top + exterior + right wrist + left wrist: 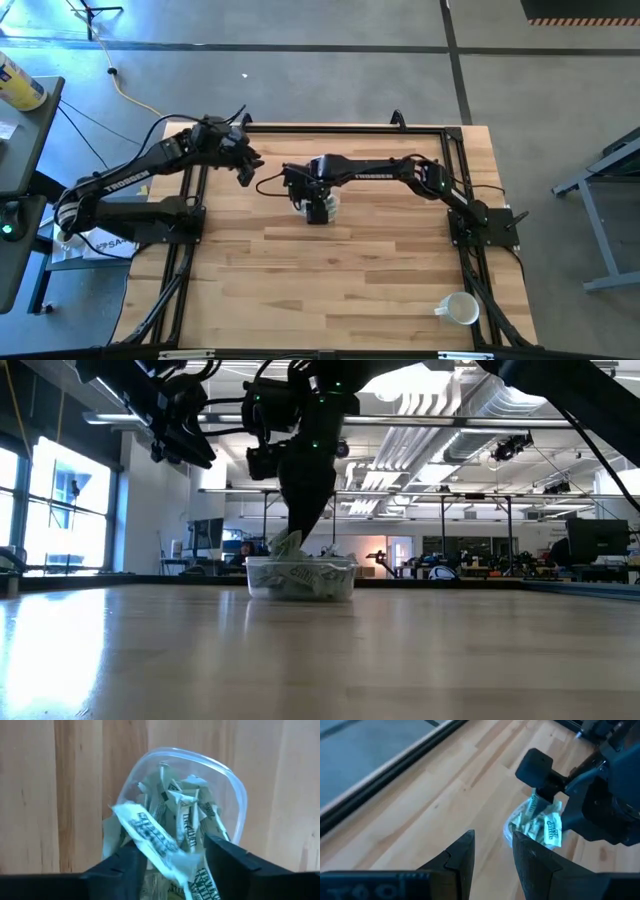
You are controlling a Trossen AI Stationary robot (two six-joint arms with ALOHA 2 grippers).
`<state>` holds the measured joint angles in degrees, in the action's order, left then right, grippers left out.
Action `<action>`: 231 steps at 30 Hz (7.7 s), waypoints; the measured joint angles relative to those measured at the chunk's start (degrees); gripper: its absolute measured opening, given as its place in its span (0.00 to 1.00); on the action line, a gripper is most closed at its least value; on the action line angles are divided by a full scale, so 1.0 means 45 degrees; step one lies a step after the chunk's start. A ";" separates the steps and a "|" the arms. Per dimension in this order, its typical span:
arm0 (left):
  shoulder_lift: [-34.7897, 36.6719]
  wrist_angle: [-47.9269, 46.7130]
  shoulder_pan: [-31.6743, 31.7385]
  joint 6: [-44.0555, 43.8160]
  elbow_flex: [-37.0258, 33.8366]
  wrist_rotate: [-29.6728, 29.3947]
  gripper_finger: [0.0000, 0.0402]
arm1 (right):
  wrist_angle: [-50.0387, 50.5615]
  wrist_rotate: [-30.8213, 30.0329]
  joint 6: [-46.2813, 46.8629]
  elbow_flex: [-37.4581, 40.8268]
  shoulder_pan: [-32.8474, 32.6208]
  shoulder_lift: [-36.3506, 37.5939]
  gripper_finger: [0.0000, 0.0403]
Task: Pick and place Stevia / Truvia into bins
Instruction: Put the stevia packet into the transparent container, then return to Home Position
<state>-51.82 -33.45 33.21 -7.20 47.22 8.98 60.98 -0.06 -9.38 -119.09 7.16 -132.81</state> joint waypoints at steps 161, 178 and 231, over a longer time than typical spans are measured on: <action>0.6293 0.9578 -0.5217 -0.4800 -1.0234 -0.2237 0.41 | -0.8895 -0.4666 0.3408 2.3741 -0.5008 2.9366 0.60; 0.6293 0.9578 -0.5217 -0.4805 -1.0234 -0.2234 0.41 | -0.8900 -0.4666 0.3408 2.3741 -0.5004 2.9366 0.60; 0.6293 0.9579 -0.5217 -0.4804 -1.0234 -0.2232 0.41 | -0.8900 -0.4661 0.3404 2.3741 -0.5005 2.9361 0.60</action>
<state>-23.51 9.65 9.74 -28.82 1.17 -1.06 20.93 -21.04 5.94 -12.25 -15.36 -0.69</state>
